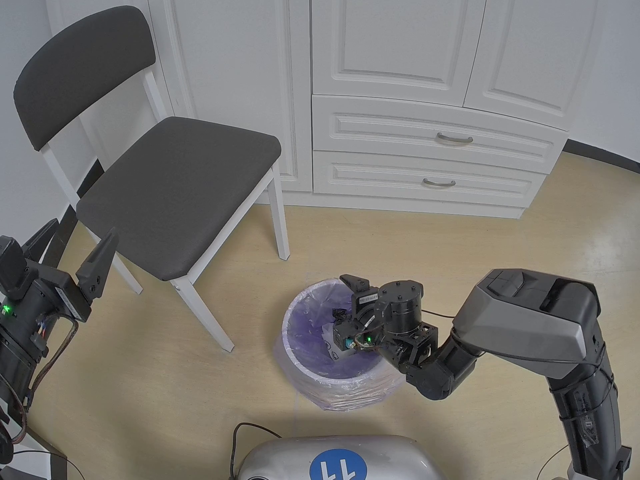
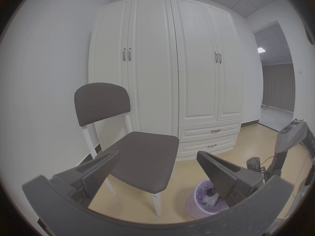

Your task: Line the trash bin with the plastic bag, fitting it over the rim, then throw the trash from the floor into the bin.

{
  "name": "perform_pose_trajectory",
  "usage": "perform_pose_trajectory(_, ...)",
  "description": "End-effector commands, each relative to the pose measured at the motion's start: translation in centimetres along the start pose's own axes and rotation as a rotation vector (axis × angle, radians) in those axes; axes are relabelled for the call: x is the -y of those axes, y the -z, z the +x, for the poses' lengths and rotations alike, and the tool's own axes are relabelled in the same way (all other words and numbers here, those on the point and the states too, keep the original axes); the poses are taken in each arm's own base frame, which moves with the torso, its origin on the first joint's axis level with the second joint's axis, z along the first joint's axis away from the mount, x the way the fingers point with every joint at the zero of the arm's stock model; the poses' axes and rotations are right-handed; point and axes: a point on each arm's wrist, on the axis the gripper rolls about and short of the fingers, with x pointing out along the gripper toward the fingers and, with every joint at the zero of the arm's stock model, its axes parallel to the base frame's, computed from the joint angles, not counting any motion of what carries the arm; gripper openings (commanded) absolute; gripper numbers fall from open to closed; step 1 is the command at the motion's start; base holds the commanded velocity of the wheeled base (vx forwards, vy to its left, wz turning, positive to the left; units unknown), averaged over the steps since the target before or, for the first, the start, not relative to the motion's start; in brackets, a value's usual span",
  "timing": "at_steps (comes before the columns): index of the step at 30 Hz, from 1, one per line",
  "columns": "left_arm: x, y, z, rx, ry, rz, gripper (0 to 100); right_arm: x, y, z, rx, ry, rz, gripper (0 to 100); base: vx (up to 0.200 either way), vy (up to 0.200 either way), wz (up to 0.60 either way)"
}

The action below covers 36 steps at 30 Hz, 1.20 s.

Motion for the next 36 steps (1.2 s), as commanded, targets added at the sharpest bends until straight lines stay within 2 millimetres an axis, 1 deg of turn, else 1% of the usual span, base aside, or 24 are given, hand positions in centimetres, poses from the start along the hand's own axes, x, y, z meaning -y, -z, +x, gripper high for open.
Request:
perform_pose_trajectory(1,0.0,0.1,0.0,-0.005,0.001,0.002,100,4.9,-0.4,-1.8,0.016,0.107,0.034,100,0.0,0.0,0.0)
perform_pose_trajectory(3,0.0,0.1,0.0,-0.005,0.001,0.002,100,4.9,-0.4,-1.8,0.016,0.107,0.034,100,0.0,0.0,0.0)
perform_pose_trajectory(4,0.0,0.1,0.0,-0.004,0.003,0.002,100,8.7,-0.2,-4.2,0.014,0.196,0.09,100,0.0,0.0,0.0)
perform_pose_trajectory(5,0.0,0.1,0.0,-0.004,0.003,0.002,100,9.0,-0.2,-4.5,0.013,0.205,0.101,100,0.0,0.0,0.0)
perform_pose_trajectory(6,0.0,0.1,0.0,-0.001,0.002,-0.001,100,11.4,0.2,-6.6,-0.001,0.279,0.181,100,0.0,0.0,0.0)
perform_pose_trajectory(7,0.0,0.0,0.0,0.001,0.0,-0.001,100,12.5,0.7,-7.8,-0.021,0.318,0.226,100,0.0,0.0,0.0)
perform_pose_trajectory(10,-0.1,0.1,-0.2,0.001,-0.009,-0.001,100,16.3,2.3,-13.2,-0.083,0.454,0.427,100,0.0,0.0,0.0)
perform_pose_trajectory(11,-0.2,0.2,-0.3,-0.006,-0.013,0.001,100,17.1,3.0,-14.7,-0.099,0.484,0.479,100,0.0,0.0,0.0)
perform_pose_trajectory(13,-0.3,0.5,-0.3,-0.017,-0.022,0.007,100,19.0,4.7,-18.5,-0.123,0.569,0.607,100,0.0,0.0,0.0)
perform_pose_trajectory(14,-0.4,0.5,-0.2,-0.017,-0.024,0.007,100,19.2,5.0,-19.1,-0.124,0.582,0.626,100,0.0,0.0,0.0)
perform_pose_trajectory(15,-0.5,0.3,-0.1,-0.008,-0.032,0.009,100,20.7,6.4,-22.3,-0.127,0.655,0.747,100,0.0,0.0,0.0)
perform_pose_trajectory(17,-0.6,-0.4,0.0,0.019,-0.043,0.004,100,22.4,7.9,-26.7,-0.105,0.728,0.922,100,0.0,0.0,0.0)
perform_pose_trajectory(19,-0.8,-0.8,0.0,0.038,-0.052,0.001,100,23.0,8.4,-30.0,-0.084,0.745,1.057,100,0.0,0.0,0.0)
perform_pose_trajectory(20,-1.0,-1.1,-0.2,0.052,-0.066,0.0,100,23.2,8.6,-32.6,-0.066,0.749,1.153,100,0.0,0.0,0.0)
perform_pose_trajectory(23,-1.5,-1.8,-1.1,0.097,-0.093,-0.007,100,22.3,8.7,-38.1,-0.062,0.726,1.345,100,0.0,0.0,0.0)
perform_pose_trajectory(24,-1.7,-2.2,-1.8,0.122,-0.1,-0.012,100,21.6,8.7,-39.9,-0.066,0.712,1.39,100,0.0,0.0,0.0)
perform_pose_trajectory(25,-1.8,-2.3,-2.0,0.131,-0.103,-0.014,100,21.1,8.7,-40.8,-0.071,0.703,1.411,100,0.0,0.0,0.0)
perform_pose_trajectory(26,-1.9,-2.6,-2.7,0.155,-0.108,-0.019,100,19.8,8.7,-42.5,-0.09,0.689,1.438,100,0.0,0.0,0.0)
perform_pose_trajectory(28,-2.1,-3.0,-3.8,0.19,-0.117,-0.025,100,18.1,8.9,-44.6,-0.102,0.73,1.453,100,0.0,0.0,0.0)
perform_pose_trajectory(29,-2.2,-3.0,-3.9,0.193,-0.119,-0.026,100,18.0,8.9,-44.8,-0.1,0.736,1.455,100,0.0,0.0,0.0)
perform_pose_trajectory(30,-2.4,-3.3,-4.9,0.219,-0.124,-0.03,100,16.4,8.9,-46.1,-0.115,0.786,1.452,100,0.0,0.0,0.0)
perform_pose_trajectory(32,-2.5,-3.5,-5.9,0.239,-0.129,-0.033,100,15.2,8.8,-47.5,-0.114,0.848,1.445,100,0.0,0.0,0.0)
perform_pose_trajectory(34,-3.0,-3.5,-7.8,0.246,-0.163,-0.032,100,13.0,8.3,-49.7,-0.094,0.942,1.431,100,0.0,0.0,0.0)
perform_pose_trajectory(36,-3.3,-3.2,-9.6,0.243,-0.195,-0.021,100,11.0,7.9,-50.9,-0.083,1.008,1.418,100,0.0,0.0,0.0)
